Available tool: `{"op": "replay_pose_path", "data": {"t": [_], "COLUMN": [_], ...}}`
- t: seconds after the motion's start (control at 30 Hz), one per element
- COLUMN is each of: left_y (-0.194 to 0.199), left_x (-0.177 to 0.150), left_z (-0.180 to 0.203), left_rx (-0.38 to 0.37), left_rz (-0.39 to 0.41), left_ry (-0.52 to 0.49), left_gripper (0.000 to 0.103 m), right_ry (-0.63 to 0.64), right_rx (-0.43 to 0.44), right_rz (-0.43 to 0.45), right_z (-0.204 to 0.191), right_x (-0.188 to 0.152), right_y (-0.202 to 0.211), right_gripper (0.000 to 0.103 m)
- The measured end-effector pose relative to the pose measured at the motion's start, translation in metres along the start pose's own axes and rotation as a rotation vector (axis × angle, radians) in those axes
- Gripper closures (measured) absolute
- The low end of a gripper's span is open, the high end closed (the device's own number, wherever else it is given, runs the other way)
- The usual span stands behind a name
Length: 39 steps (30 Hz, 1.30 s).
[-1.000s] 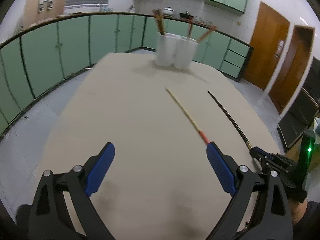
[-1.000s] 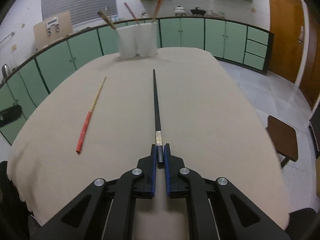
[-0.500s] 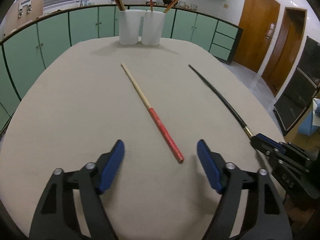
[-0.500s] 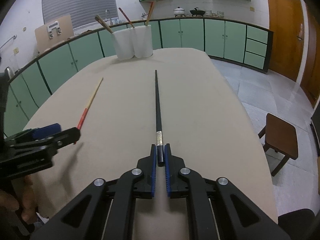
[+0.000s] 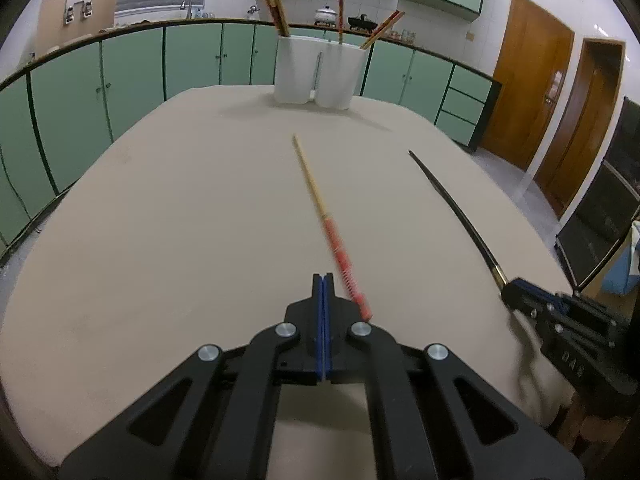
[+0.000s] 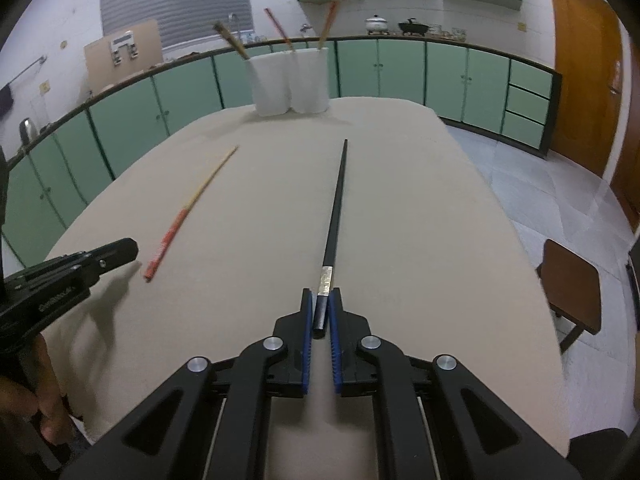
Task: Organize utensils
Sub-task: 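Grasp the black chopstick with the right tool while the left grasps the red-tipped wooden chopstick, then carry both held chopsticks up to the white holder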
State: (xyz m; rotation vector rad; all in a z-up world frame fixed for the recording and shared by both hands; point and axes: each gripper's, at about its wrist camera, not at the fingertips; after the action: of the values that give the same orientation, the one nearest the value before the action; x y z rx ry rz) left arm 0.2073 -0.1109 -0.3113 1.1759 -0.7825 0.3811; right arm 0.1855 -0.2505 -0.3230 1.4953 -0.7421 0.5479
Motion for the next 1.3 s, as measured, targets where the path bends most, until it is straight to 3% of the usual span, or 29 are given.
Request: {"op": "replay_pose_path", "data": {"t": [0.17,0.23,0.27,0.33,0.4,0.57,0.6,0.63,0.7,1.13,1.2,1.3], "left_y": [0.007,0.006,0.005,0.003,0.000,-0.020,-0.021,-0.022,-0.021,0.012,0.009,0.018], "left_x": [-0.007,-0.003,-0.002,0.001,0.002,0.003,0.003,0.004,0.005,-0.010,-0.014,-0.006], "left_z": [-0.002,0.003,0.006,0.015,0.021,0.020,0.019,0.018,0.012,-0.003,-0.003,-0.004], "left_rx": [0.001,-0.016,-0.023,-0.042,-0.039,-0.016,-0.002,0.001,-0.009,0.030,0.025,0.013], "left_rz": [-0.018,-0.010,-0.012,-0.004,0.010,-0.025,-0.018,-0.018,-0.020,-0.022,-0.041,-0.031], "left_ry": [-0.038,-0.043,-0.045,-0.048,-0.060,-0.057,-0.066,-0.068,-0.044,0.002,0.003,0.013], "left_gripper": [0.103,0.098,0.093,0.063,0.054,0.059,0.070,0.089,0.098,0.098,0.098,0.098], "right_ry": [0.029,0.022,0.016,0.000,-0.003,0.003,0.002,0.003,0.006,0.012,0.004,-0.020], "right_rx": [0.019,0.015,0.013,0.013,0.012,0.019,0.019,0.018,0.018,0.000,0.005,0.013], "right_rz": [0.006,0.005,0.003,0.000,0.000,0.002,0.004,0.005,0.008,0.001,-0.009,-0.015], "right_z": [-0.011,-0.009,-0.007,-0.002,-0.001,-0.003,-0.003,-0.003,-0.004,-0.008,-0.007,-0.003], "right_x": [-0.002,-0.002,-0.002,-0.002,-0.003,-0.002,-0.002,-0.001,-0.002,-0.004,-0.002,0.004], "right_y": [0.001,0.001,0.001,0.002,0.002,0.001,0.001,0.001,0.000,0.002,0.002,0.011], "right_gripper": [0.095,0.095,0.095,0.095,0.094,0.091,0.091,0.090,0.089,0.087,0.096,0.096]}}
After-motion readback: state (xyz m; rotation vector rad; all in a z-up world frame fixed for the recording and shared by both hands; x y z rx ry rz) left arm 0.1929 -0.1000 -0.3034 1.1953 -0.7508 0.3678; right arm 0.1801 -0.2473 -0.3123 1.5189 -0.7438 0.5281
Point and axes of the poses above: each gripper's, at about its wrist camera, not at the fingertips, and y roughly against the way its jaws point, z to its right, x to its top, and after that the axes turned 2 degrees about y, right-handed
